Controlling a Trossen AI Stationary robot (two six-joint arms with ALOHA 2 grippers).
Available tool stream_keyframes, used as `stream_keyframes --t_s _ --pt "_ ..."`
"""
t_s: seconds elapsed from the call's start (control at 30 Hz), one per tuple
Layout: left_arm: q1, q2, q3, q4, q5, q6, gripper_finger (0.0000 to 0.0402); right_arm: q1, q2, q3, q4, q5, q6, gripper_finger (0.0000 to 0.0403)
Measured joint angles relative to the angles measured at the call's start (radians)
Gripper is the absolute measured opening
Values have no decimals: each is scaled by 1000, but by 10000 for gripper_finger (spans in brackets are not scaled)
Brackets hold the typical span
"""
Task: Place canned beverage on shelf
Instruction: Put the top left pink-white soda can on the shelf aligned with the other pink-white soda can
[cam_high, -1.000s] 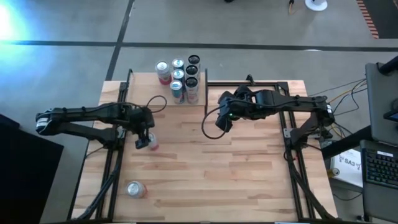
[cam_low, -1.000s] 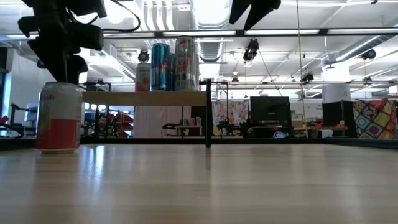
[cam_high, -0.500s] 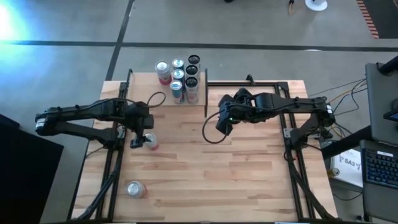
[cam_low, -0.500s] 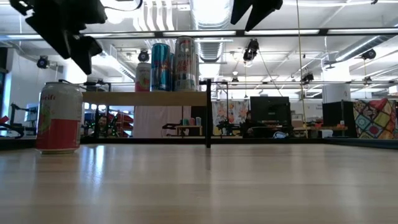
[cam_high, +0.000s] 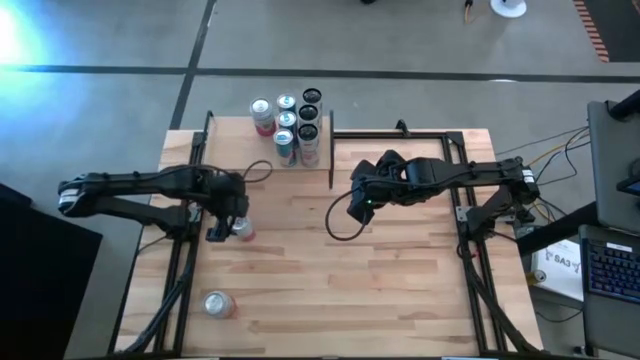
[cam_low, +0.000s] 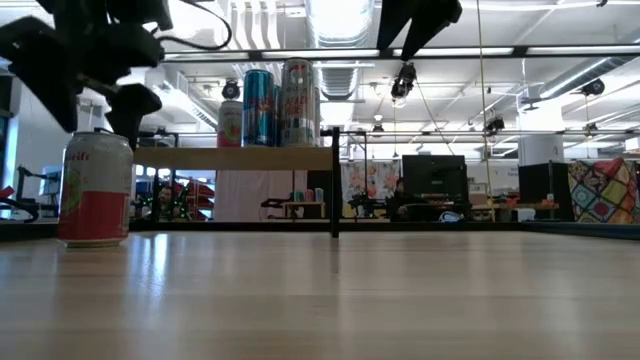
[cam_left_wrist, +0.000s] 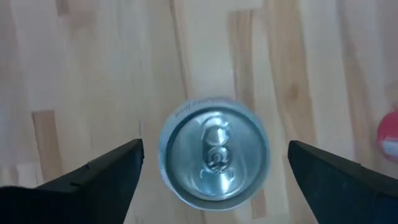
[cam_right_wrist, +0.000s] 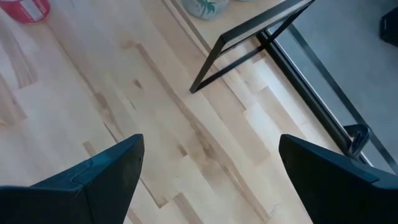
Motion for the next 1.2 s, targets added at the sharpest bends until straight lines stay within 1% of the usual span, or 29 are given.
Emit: stream_keyframes --t_s 0.1,0.27,0.47,0.77,0.93,1.07,1.13,1.2 --pt "0 19 -24 1 -27 1 371 0 0 0 1 0 0 363" --pt "0 44 -54 28 -29 15 361 -1 0 0 1 0 -1 363" --pt "0 73 -54 46 -29 8 344 0 -5 0 1 0 2 363" --pt "0 138 -54 75 -28 -7 312 7 -40 0 -1 0 53 363" --pt "0 168 -53 83 -29 -20 308 7 -63 0 -6 1 64 364" --pt "0 169 -40 118 -31 -55 307 7 -72 0 -10 9 70 364" --pt "1 159 -35 125 -33 -65 296 6 -74 0 -12 9 70 364" --pt "1 154 -29 125 -33 -72 271 6 -76 0 -14 9 70 364"
